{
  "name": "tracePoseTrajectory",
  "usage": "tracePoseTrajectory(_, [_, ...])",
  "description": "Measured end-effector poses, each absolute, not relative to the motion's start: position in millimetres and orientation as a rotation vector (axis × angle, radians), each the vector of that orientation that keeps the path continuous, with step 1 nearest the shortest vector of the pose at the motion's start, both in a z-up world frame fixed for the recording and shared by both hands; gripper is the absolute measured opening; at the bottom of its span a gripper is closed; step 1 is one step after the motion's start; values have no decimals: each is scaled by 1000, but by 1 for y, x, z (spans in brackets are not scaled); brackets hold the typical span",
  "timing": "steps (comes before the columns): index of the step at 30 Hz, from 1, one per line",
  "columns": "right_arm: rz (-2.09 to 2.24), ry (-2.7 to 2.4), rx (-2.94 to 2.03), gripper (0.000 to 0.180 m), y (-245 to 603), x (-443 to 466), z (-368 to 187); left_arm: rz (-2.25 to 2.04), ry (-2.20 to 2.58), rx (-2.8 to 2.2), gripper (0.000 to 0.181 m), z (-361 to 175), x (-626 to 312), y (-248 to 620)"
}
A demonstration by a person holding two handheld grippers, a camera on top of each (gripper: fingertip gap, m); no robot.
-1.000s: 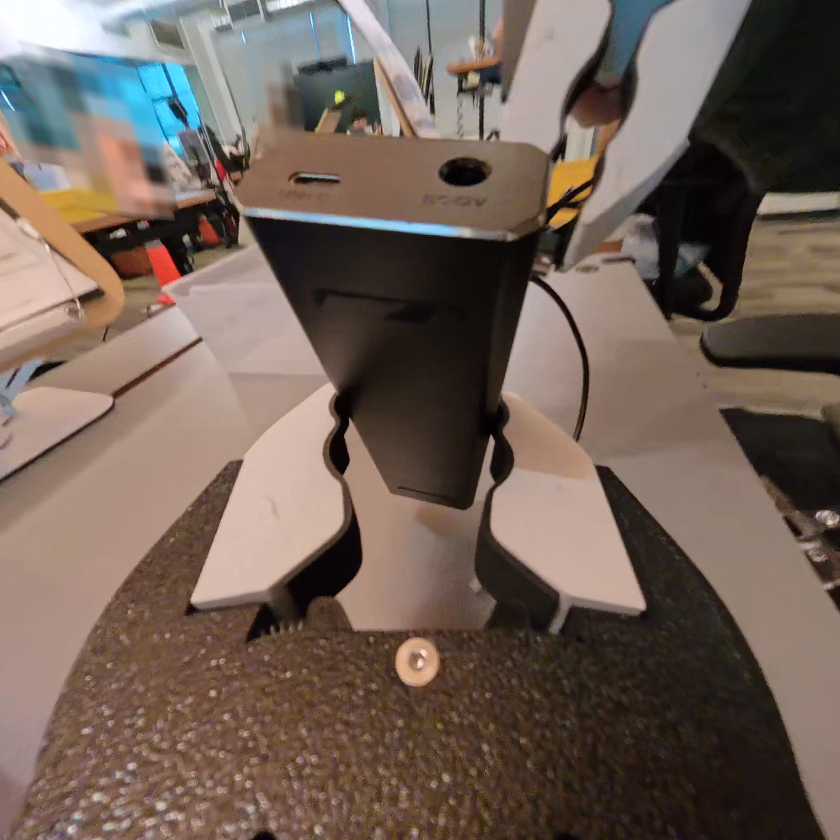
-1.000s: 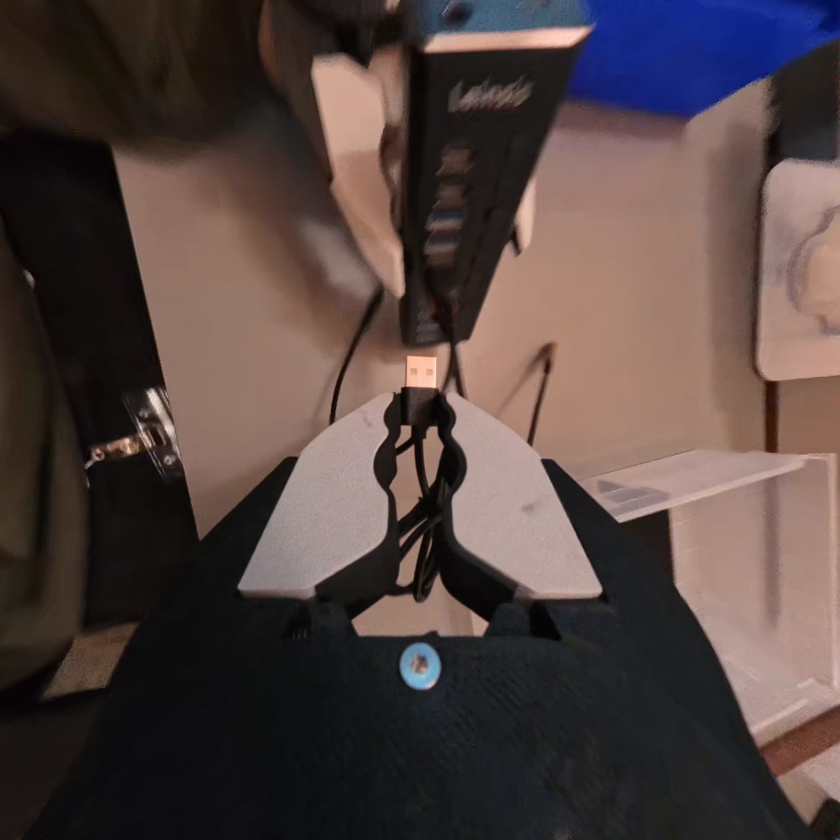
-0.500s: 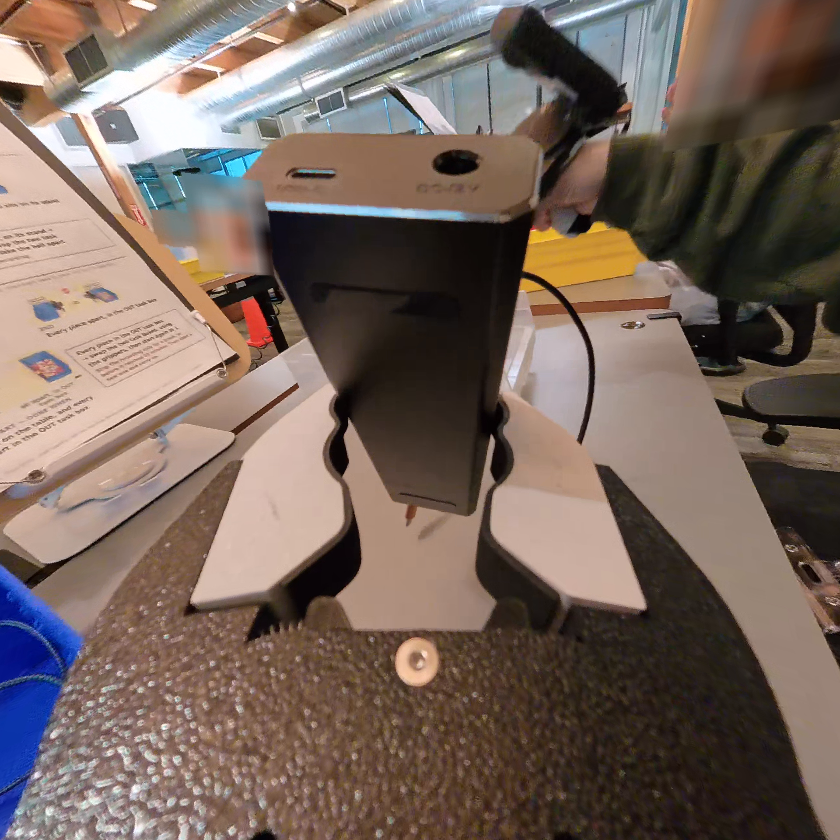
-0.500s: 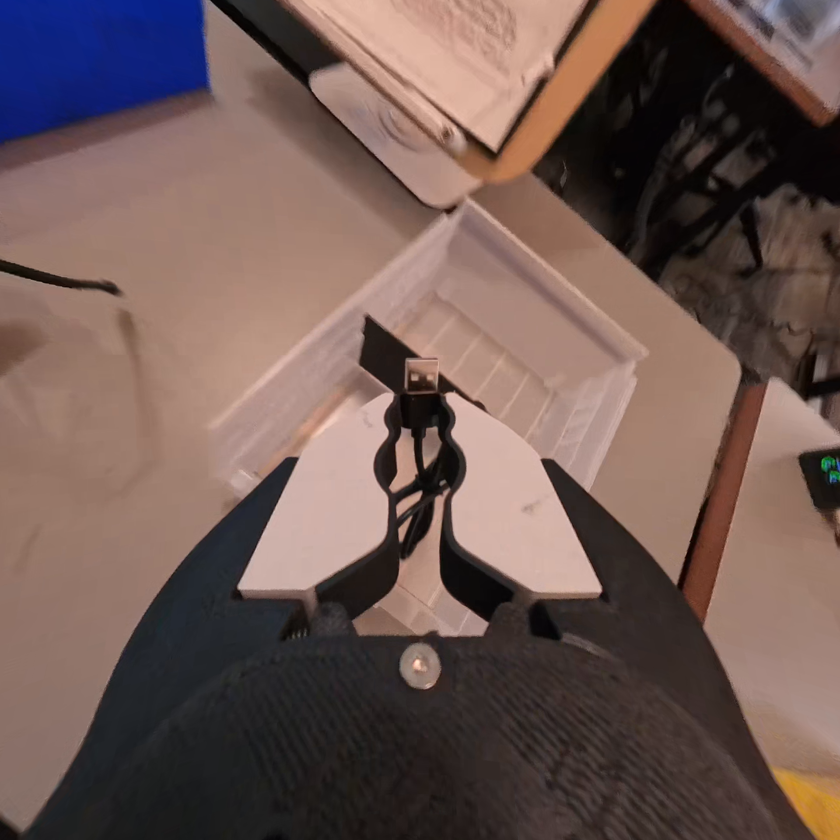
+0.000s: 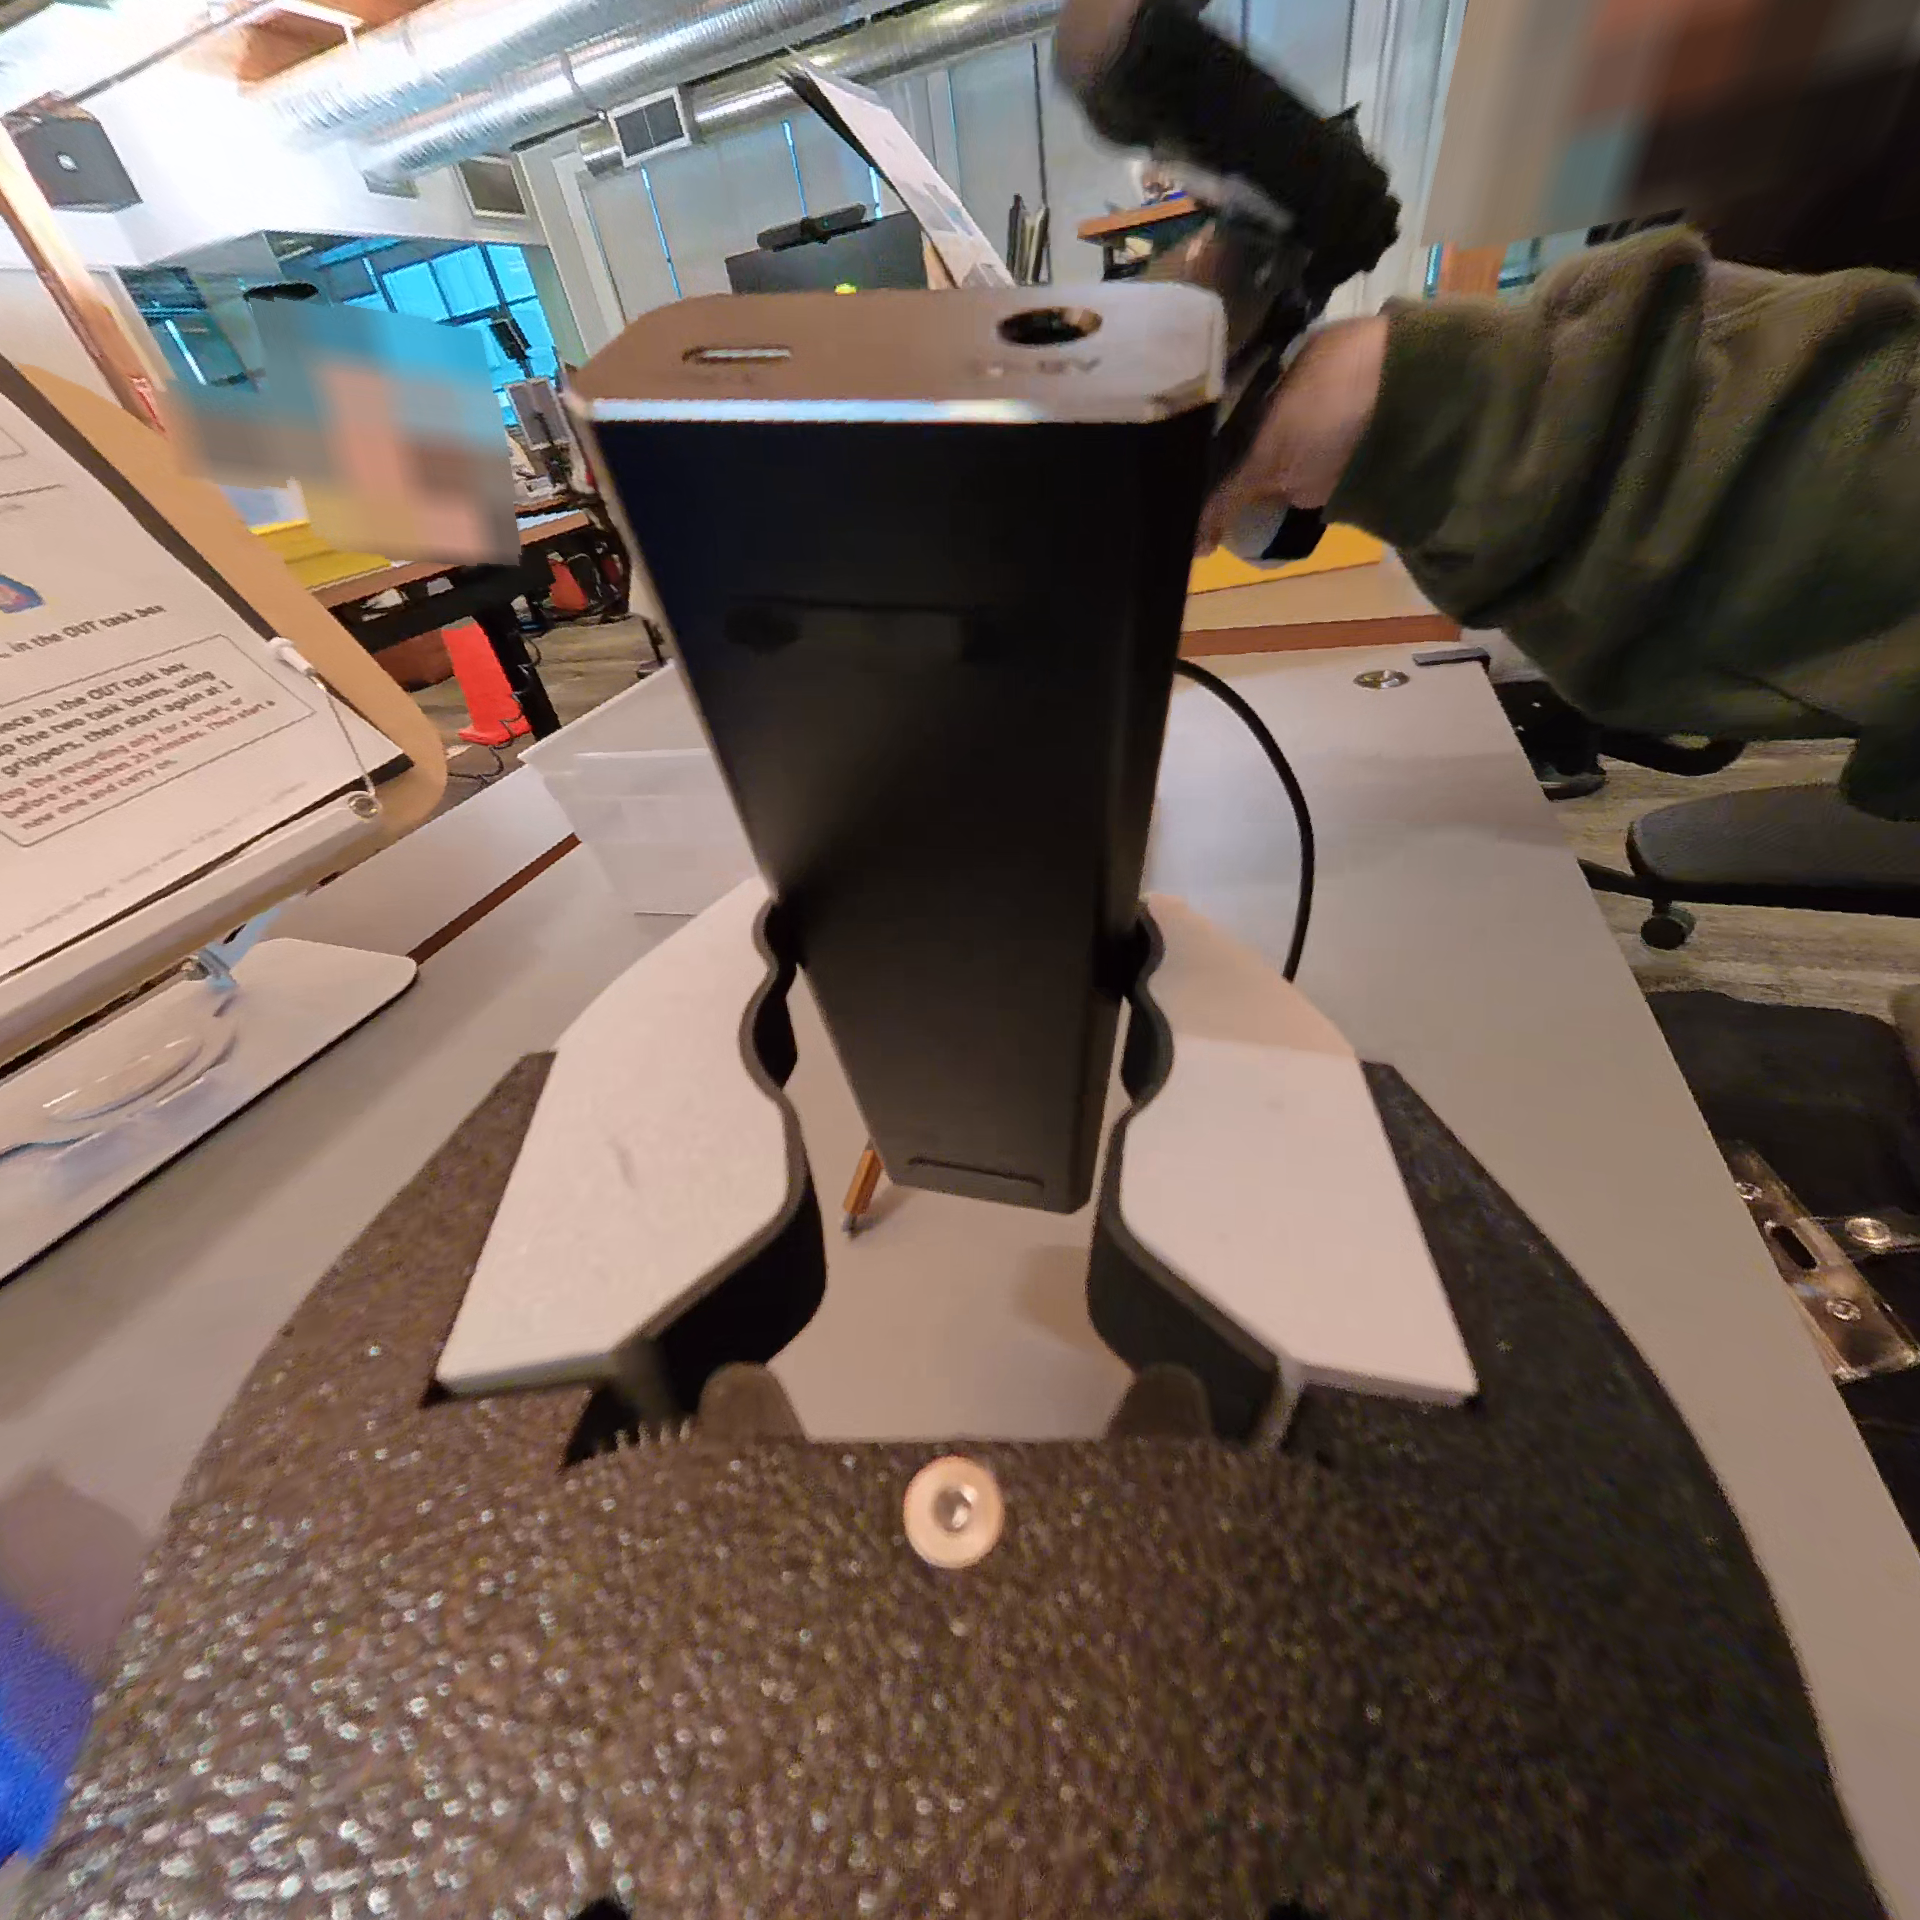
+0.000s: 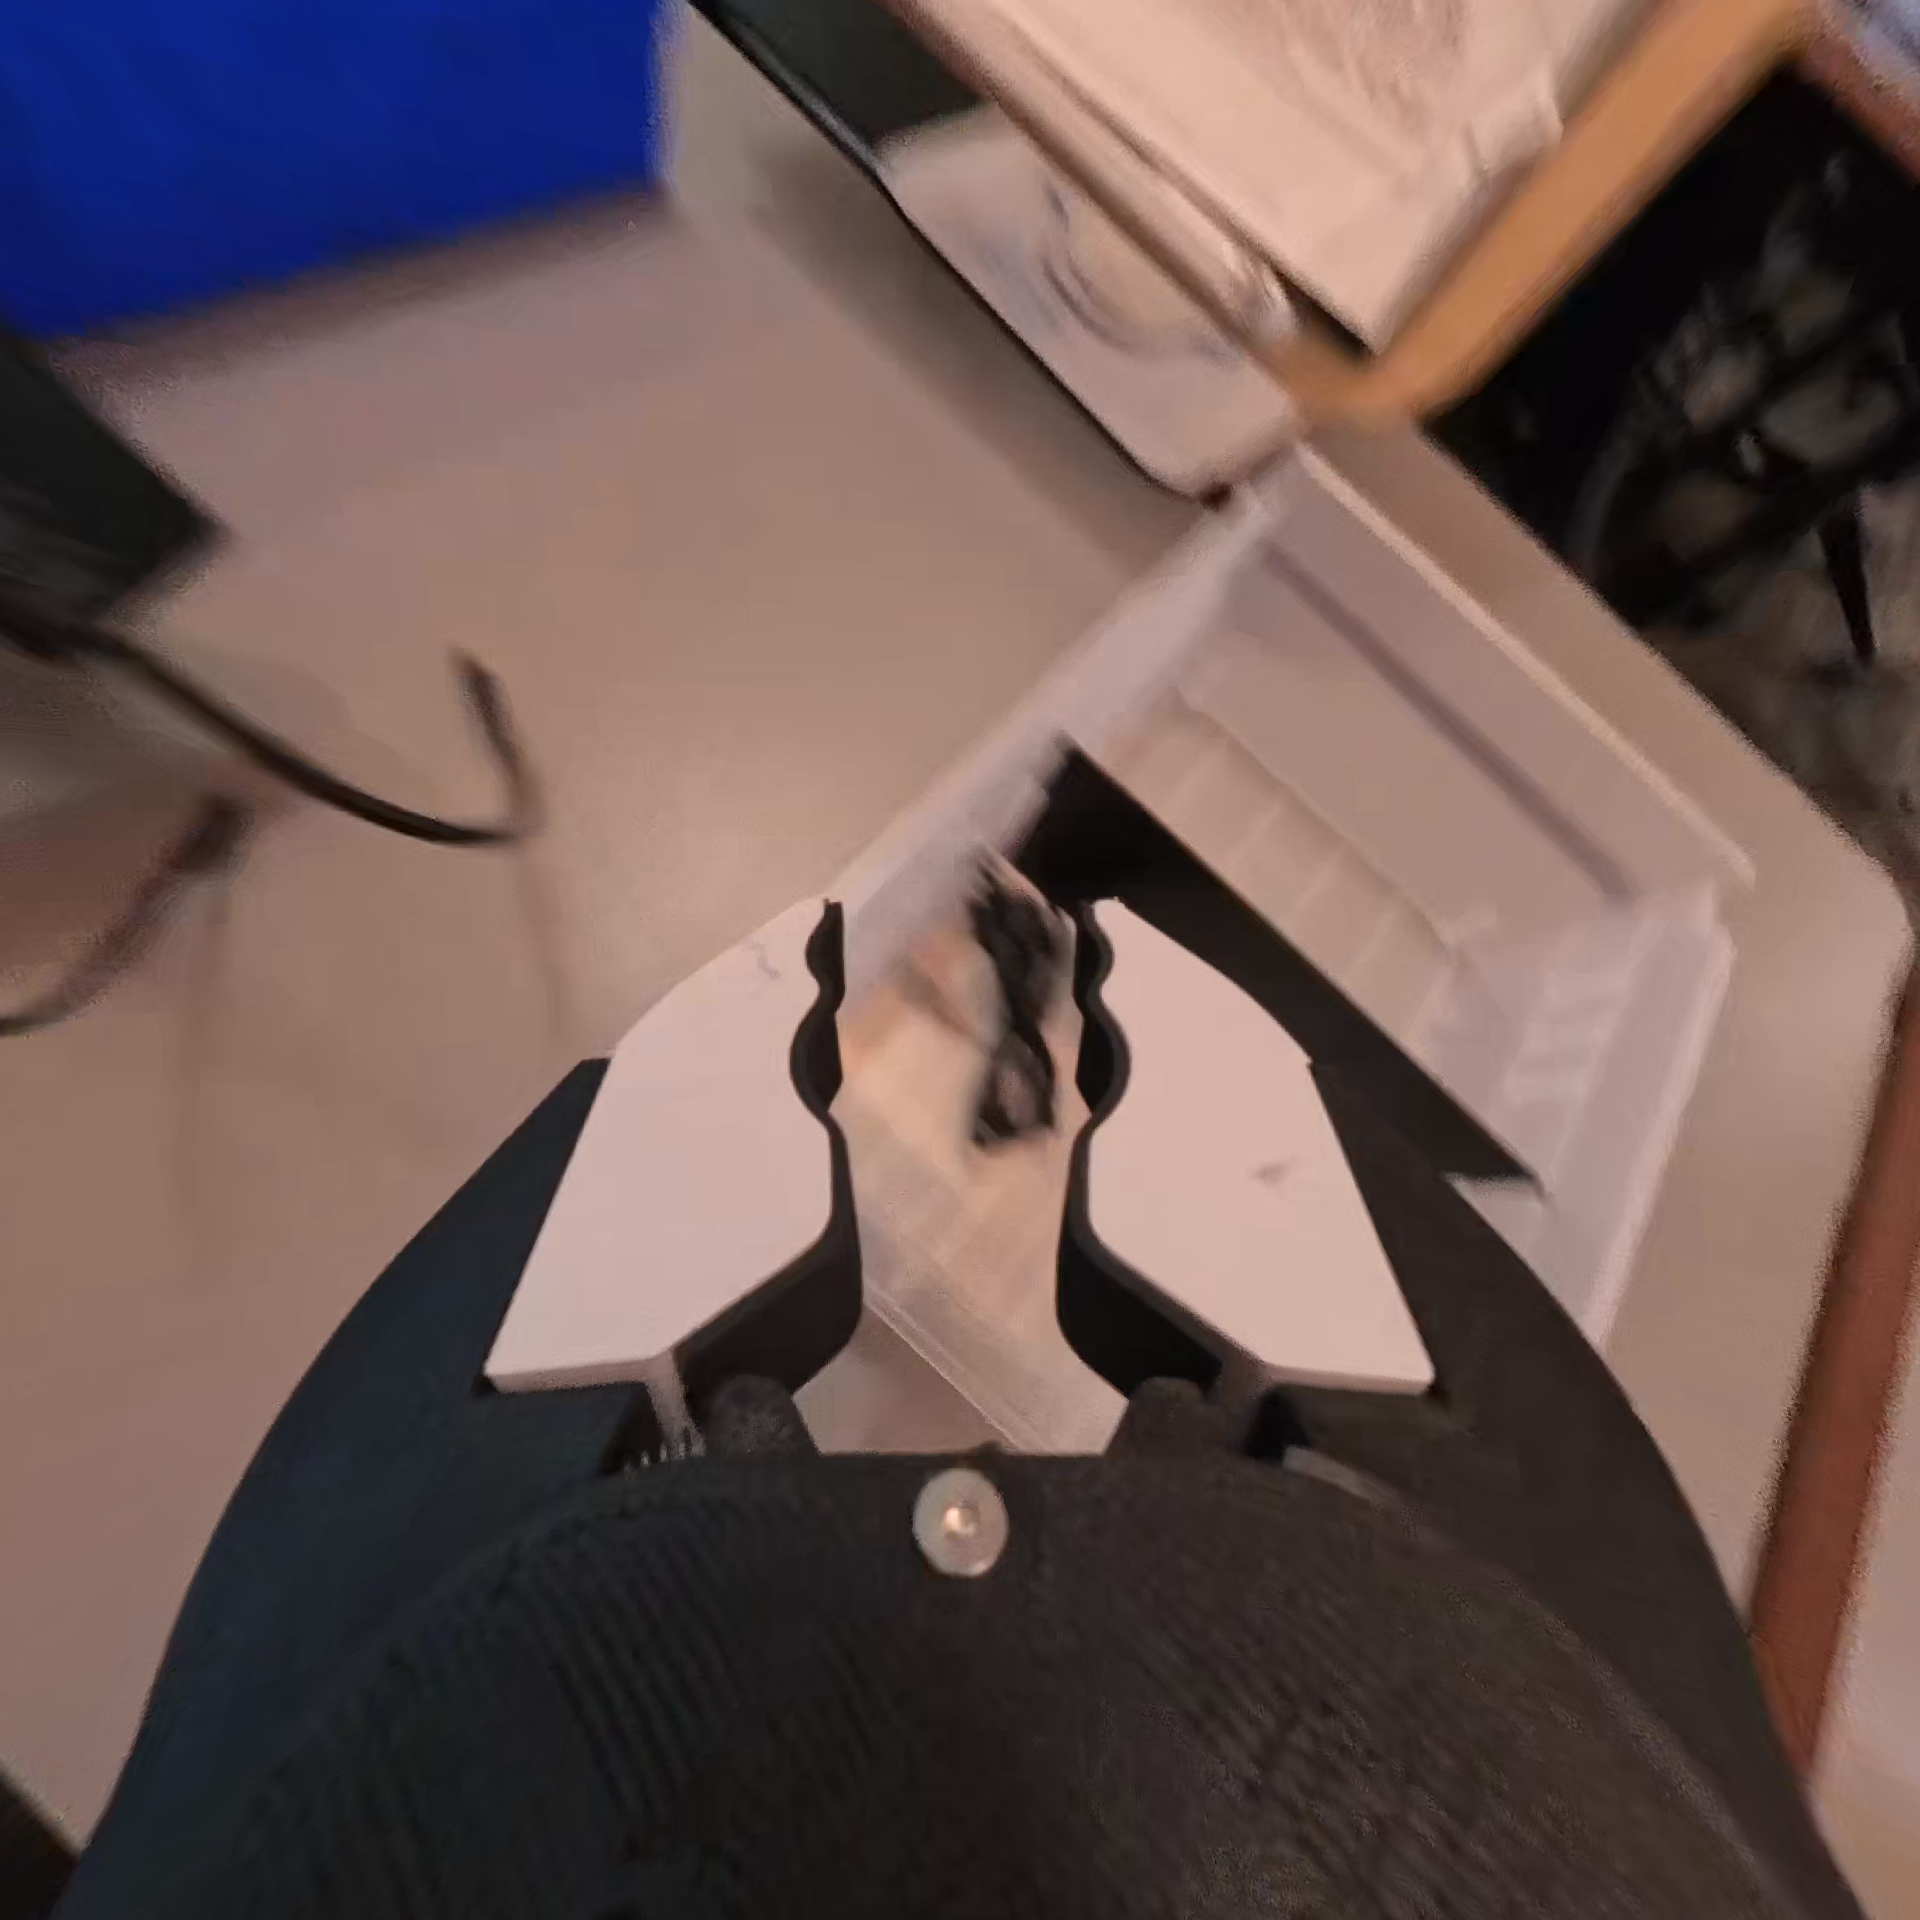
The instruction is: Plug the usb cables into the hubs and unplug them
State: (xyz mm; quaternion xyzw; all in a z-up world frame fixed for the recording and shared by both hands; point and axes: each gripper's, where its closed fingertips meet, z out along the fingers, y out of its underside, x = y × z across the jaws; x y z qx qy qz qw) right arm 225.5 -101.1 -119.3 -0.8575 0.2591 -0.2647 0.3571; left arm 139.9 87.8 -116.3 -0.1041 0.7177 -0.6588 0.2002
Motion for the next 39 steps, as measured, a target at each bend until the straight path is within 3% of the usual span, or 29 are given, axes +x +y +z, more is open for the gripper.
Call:
tracePoseTrajectory(5, [-452, 138, -2076, 41, 10, 136, -75, -1849, 2061, -228, 60, -124, 133, 77])
tracePoseTrajectory(9, [-344, 23, -2129, 31, 48, 111, -92, -1847, 2084, -171, 60, -127, 126, 69])
tracePoseTrajectory(16, [-293, -11, -2222, 16, 62, 108, -124, -1857, 2100, -127, 60, -129, 121, 63])
tracePoseTrajectory(39, [-138, -37, -2199, 14, 67, 99, -124, -1991, 2057, -71, 59, -126, 112, 56])
